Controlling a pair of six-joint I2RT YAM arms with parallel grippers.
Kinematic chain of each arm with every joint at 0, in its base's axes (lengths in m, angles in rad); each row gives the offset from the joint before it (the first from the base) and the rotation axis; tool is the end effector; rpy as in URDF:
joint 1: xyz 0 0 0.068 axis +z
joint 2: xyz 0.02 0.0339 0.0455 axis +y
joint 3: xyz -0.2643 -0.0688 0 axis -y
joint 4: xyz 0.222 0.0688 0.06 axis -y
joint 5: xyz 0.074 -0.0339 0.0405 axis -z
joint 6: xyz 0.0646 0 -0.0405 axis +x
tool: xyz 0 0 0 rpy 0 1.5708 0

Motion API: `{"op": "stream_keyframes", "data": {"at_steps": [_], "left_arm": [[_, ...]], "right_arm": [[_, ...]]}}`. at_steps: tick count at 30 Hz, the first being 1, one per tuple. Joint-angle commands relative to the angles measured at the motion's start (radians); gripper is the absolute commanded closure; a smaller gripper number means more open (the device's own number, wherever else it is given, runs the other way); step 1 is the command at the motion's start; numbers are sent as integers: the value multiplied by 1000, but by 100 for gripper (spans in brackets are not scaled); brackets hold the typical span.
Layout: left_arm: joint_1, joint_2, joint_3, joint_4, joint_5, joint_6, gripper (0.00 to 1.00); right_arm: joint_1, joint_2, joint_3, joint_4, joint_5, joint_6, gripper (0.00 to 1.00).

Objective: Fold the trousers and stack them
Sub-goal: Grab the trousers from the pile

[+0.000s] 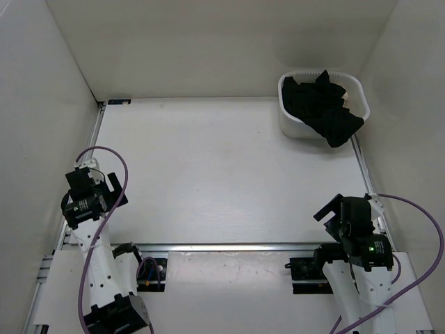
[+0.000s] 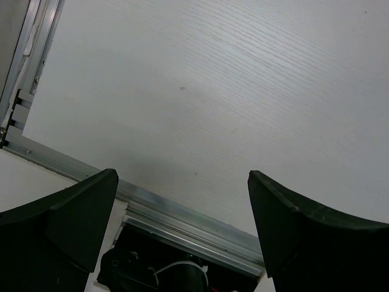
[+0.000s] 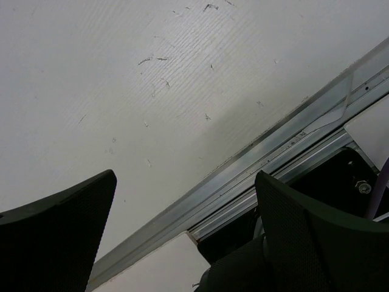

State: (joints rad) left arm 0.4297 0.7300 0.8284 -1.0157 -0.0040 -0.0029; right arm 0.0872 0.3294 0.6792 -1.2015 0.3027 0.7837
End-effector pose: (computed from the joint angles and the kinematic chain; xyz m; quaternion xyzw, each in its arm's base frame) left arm 0.1111 0.0512 0.2612 -0.2039 0.9249 0.0698 0.3133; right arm 0.0488 -0.0151 0.2294 0.3656 0.8517 0.0188 0.3749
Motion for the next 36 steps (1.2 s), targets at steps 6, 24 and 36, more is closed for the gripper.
{"op": "stream_keyframes", "data": {"at_steps": [6, 24, 36], "left_arm": [[-3, 68, 124, 49, 32, 3, 0], [-3, 304, 331, 121, 131, 3, 0], [-3, 372, 311, 121, 58, 3, 0]], "right_arm": [[2, 138, 242, 143, 41, -99, 1], [-138, 1753, 1691, 391, 156, -511, 1], [-159, 1864, 1728, 580, 130, -523, 100]]}}
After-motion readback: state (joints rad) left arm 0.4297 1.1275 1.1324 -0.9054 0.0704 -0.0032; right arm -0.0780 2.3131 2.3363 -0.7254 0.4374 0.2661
